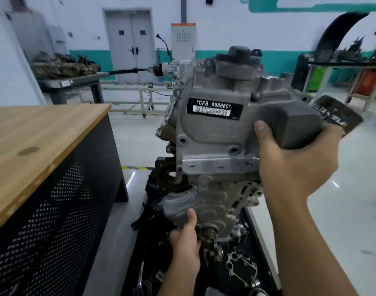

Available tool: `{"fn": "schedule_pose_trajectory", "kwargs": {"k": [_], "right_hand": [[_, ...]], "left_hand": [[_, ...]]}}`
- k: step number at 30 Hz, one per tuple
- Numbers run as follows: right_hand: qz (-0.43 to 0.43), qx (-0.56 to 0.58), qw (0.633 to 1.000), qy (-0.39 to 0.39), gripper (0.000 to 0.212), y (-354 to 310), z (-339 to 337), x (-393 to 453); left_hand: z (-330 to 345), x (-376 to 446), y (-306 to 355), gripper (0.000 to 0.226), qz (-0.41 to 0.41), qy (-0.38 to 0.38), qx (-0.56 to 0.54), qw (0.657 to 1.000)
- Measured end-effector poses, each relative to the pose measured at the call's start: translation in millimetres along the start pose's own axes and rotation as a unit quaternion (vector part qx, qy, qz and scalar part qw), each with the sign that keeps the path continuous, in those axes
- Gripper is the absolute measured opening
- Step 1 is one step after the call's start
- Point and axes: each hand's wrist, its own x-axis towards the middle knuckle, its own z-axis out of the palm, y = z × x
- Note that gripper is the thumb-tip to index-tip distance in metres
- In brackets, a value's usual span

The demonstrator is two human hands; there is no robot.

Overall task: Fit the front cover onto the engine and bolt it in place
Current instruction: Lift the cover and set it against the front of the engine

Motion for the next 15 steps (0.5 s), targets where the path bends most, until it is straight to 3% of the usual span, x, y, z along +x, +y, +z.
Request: {"fn": "schedule_pose_trajectory", "kwargs": {"k": [7, 15], "right_hand": [[0.037, -0.01, 0.999, 0.001, 0.064, 4.8, -3.7, 6.0], [0.001, -0.024, 0.999, -0.039, 0.062, 1.1, -4.6, 10.5]], "left_hand": [[3.8, -7.8, 4.6, 0.06, -0.006, 0.009, 0.017, 1.0], [6.8, -2.6, 11.0, 0.071, -0.055, 0.036, 0.021, 0.998]]}}
